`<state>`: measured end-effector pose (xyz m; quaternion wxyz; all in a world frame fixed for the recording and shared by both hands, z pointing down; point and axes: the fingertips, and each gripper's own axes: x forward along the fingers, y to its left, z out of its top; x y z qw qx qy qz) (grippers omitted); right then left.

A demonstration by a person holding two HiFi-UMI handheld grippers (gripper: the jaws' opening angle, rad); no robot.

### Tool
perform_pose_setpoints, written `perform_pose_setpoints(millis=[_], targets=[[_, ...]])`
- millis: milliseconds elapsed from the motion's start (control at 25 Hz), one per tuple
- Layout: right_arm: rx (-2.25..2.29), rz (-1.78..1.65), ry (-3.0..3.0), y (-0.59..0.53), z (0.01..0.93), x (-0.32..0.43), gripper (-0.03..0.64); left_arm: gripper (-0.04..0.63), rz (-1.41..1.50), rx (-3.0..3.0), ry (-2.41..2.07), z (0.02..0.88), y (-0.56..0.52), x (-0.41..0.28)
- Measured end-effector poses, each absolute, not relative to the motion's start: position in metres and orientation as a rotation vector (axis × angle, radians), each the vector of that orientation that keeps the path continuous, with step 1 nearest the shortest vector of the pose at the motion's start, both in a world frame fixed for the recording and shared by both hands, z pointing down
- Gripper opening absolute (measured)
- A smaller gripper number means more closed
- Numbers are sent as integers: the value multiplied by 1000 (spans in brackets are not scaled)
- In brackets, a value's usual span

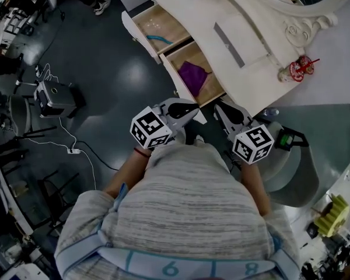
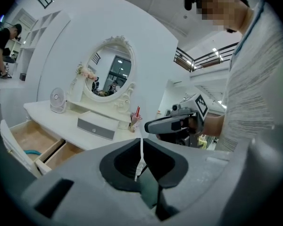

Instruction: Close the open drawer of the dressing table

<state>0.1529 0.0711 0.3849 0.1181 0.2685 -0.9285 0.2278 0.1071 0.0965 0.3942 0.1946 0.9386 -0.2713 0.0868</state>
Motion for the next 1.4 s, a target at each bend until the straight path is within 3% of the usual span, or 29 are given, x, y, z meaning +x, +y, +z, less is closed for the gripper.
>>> perform_pose_setpoints(millis=[480, 1000, 1120, 1400], targets=[[729, 604, -2646, 39, 425, 122, 12, 30, 307, 2635, -792, 434, 48, 74], [754, 621, -2561, 14, 470, 109, 15, 162, 427, 2560, -843, 489, 16, 49], [745, 628, -2545, 11, 476, 107, 47, 189, 500, 2542, -841, 507, 13, 41], [745, 646, -2511, 4, 491, 109, 80, 206, 688, 2468, -800, 555, 16, 27]])
